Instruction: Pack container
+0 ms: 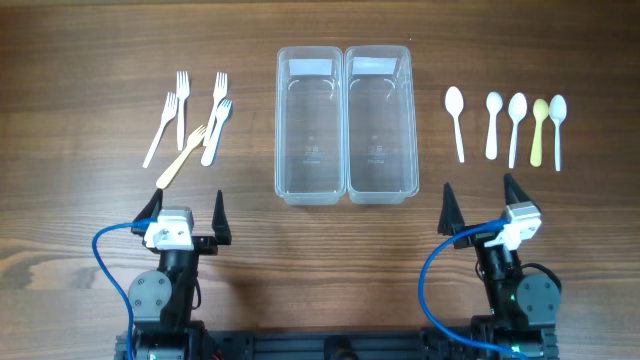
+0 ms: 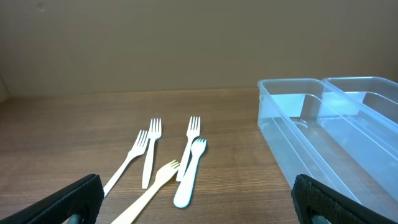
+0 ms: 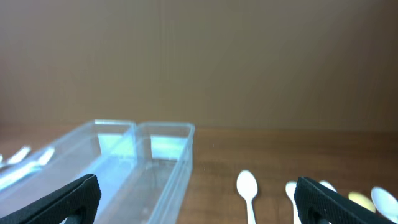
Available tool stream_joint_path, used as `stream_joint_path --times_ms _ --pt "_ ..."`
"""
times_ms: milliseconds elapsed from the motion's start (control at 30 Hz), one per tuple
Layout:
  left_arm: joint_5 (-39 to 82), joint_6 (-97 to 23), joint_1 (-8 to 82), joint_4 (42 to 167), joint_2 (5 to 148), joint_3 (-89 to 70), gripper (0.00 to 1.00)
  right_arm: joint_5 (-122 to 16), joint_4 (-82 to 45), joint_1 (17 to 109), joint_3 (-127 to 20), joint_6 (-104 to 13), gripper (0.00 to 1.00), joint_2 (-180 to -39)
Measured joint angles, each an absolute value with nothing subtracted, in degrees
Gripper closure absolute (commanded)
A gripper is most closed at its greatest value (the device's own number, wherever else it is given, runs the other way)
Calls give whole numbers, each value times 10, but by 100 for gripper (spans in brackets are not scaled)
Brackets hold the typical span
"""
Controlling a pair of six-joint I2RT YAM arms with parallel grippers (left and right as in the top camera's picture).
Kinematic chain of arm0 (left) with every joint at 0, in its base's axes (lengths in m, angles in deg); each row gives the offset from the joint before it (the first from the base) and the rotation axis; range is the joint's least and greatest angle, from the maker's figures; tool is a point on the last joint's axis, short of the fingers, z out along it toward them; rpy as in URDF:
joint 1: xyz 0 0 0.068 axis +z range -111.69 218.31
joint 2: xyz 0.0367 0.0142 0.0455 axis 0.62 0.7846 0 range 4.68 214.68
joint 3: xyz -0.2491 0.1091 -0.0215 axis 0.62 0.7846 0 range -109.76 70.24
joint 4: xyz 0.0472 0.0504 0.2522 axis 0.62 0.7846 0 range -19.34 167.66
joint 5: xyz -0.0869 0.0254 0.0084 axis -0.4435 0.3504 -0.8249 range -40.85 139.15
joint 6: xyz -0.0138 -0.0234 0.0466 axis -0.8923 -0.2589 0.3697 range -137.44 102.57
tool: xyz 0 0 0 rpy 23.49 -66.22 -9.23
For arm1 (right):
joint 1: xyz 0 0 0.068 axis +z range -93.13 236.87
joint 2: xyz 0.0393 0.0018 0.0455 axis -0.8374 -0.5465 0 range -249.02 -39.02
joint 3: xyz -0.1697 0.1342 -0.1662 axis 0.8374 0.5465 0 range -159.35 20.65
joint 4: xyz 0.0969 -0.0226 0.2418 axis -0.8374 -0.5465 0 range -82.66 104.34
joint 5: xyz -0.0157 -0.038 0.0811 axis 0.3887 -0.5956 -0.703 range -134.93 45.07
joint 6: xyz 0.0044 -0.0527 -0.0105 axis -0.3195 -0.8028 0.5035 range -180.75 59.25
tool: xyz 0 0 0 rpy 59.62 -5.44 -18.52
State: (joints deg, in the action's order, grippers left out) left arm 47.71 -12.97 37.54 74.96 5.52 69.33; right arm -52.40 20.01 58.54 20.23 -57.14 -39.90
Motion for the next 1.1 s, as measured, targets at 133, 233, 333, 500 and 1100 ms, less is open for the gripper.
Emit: stream_joint_path --times_ms 133,233,333,500,1100 --pt "477 -130 375 750 55 693 0 -519 204 585 175 -564 0 -411" --pt "477 -130 376 750 55 694 0 -513 207 585 117 -576 0 -459" --pt "477 -130 376 750 55 694 0 -511 199 585 12 -600 0 -562" --pt "477 -129 376 749 55 694 0 -512 94 585 -240 -624 0 -779" --pt "477 -129 376 749 55 695 0 -529 -360 572 -767 -731 0 -1269"
